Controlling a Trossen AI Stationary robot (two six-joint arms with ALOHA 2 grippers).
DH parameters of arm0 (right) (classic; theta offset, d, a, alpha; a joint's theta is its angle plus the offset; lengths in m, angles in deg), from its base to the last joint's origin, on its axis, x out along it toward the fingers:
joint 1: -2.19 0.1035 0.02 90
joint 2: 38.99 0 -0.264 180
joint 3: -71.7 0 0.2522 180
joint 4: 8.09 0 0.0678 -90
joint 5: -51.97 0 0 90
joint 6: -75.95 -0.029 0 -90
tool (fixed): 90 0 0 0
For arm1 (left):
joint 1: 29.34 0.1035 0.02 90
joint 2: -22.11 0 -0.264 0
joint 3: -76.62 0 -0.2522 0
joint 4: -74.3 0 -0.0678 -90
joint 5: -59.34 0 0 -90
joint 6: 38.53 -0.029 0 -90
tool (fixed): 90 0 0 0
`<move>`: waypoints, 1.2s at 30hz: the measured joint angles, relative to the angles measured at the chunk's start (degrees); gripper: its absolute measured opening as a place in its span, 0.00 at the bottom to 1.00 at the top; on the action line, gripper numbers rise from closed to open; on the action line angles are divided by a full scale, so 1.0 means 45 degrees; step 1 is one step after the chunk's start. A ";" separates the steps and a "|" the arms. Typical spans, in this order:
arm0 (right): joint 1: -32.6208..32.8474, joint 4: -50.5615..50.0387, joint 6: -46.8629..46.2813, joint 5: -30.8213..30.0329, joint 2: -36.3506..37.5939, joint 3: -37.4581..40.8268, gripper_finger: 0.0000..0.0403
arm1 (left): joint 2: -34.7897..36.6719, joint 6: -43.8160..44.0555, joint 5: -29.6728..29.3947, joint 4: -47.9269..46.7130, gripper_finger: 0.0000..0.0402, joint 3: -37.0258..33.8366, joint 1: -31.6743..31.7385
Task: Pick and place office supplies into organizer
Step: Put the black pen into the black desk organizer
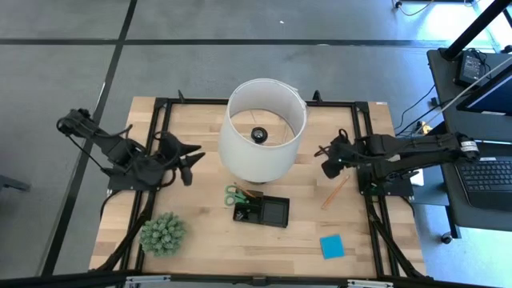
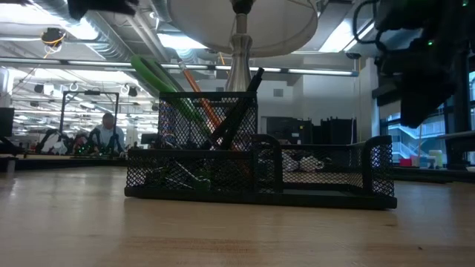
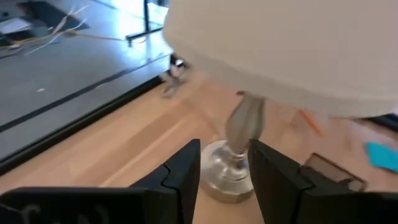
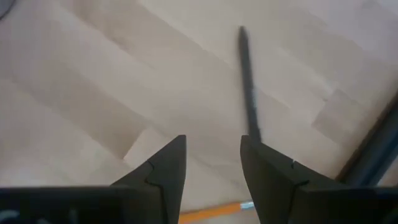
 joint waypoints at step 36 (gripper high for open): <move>-0.5017 0.2841 0.5302 0.2936 -0.3447 0.2709 0.38 | -0.0050 0.2232 0.2882 0.0108 0.32 -0.1361 0.0903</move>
